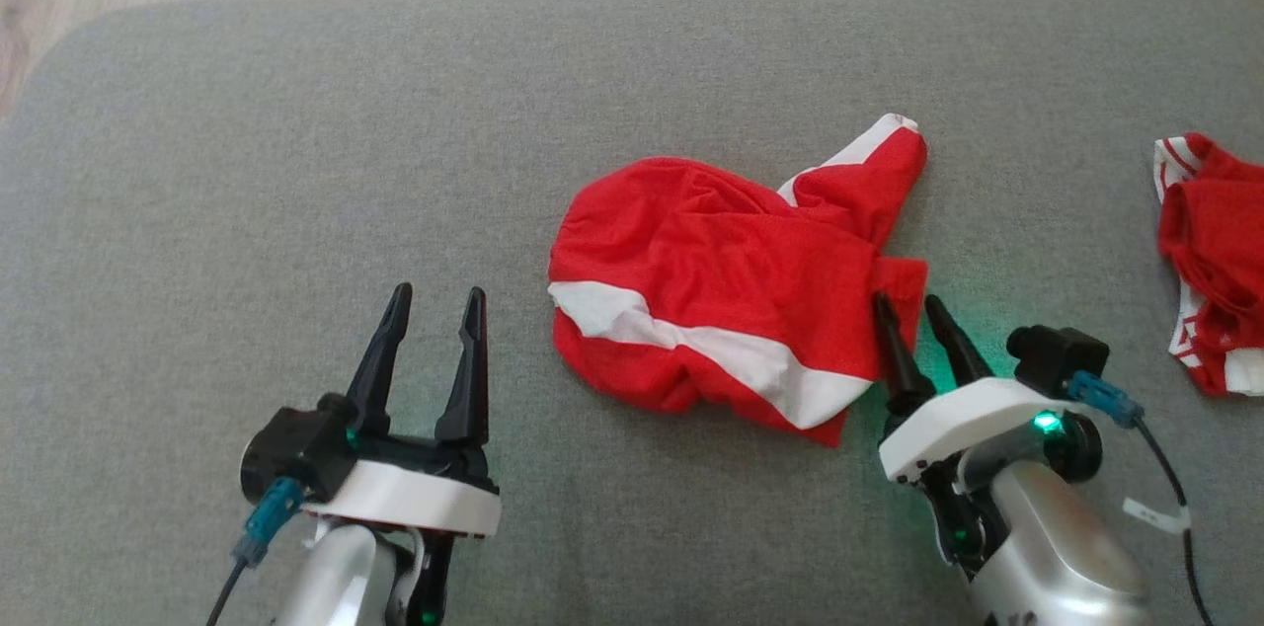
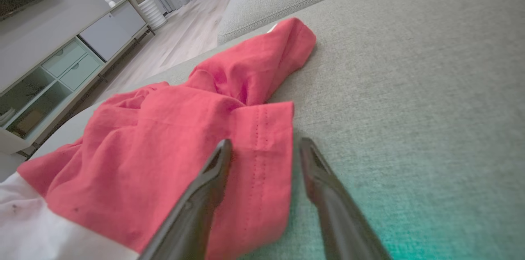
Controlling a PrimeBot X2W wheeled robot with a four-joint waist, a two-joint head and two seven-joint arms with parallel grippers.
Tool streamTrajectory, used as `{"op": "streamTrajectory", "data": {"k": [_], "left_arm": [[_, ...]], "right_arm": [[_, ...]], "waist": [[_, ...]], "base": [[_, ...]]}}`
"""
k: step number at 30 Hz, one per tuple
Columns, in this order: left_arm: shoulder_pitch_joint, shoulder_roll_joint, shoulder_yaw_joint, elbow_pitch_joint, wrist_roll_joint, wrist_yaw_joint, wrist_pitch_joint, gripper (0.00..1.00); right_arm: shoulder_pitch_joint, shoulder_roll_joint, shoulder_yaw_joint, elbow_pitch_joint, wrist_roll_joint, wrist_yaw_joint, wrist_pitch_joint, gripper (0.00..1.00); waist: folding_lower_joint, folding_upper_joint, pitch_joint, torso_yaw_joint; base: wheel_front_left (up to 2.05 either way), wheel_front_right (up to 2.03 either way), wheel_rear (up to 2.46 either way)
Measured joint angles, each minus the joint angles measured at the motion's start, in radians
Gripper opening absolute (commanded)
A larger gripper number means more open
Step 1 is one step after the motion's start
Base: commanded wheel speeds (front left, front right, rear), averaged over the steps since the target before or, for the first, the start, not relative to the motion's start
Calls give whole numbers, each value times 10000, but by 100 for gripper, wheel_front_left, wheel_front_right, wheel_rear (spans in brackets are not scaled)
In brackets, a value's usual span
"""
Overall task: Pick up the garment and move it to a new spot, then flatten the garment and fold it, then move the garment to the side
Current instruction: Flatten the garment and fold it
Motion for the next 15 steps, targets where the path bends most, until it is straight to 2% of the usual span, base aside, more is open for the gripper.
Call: {"op": "streamTrajectory", "data": {"k": [10, 15], "left_arm": [[3, 2, 35, 167, 2, -2, 0, 100], [14, 2, 50, 178, 2, -2, 0, 100]], "right_arm": [[-104, -65, 278, 144, 291, 0, -251, 0], [-96, -288, -33, -422, 82, 0, -357, 0]], "waist": [[0, 0, -178, -179], [0, 0, -369, -400]], "base": [[0, 0, 0], [0, 0, 0]]}}
